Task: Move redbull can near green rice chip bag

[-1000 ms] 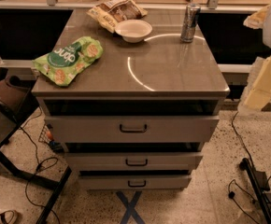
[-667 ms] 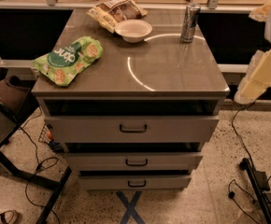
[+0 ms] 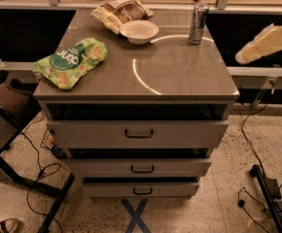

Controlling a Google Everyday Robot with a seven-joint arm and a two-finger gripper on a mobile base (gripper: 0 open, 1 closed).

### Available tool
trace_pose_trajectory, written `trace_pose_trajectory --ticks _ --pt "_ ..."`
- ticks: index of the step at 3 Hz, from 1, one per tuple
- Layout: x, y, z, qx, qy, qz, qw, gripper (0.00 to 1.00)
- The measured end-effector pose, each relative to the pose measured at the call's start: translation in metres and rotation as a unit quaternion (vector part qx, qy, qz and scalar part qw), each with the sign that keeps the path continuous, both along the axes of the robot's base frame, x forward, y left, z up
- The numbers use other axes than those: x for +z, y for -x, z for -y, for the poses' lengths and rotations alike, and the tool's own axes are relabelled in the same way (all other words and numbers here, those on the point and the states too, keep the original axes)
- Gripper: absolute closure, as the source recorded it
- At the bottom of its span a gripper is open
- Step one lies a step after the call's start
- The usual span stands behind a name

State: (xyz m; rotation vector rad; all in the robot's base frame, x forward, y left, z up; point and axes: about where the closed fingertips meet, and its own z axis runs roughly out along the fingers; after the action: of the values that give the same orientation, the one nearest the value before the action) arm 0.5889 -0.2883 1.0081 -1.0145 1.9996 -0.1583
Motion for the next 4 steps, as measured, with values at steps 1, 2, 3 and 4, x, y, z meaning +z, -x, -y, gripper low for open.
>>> trace_pose_trajectory --ticks 1,2,3,4 --pt "0.004 -0.061 0.012 -0.022 -0.103 0.068 0.9921 0.00" --pt "-0.003 -0.101 0.013 -0.027 -0.193 0.123 0.9732 0.00" --pt "-0.004 -0.109 0.003 -0.024 -0.210 0.129 0.9689 0.00" --pt "-0.004 -0.109 0.003 -0.024 -0.209 0.129 0.9692 0.00"
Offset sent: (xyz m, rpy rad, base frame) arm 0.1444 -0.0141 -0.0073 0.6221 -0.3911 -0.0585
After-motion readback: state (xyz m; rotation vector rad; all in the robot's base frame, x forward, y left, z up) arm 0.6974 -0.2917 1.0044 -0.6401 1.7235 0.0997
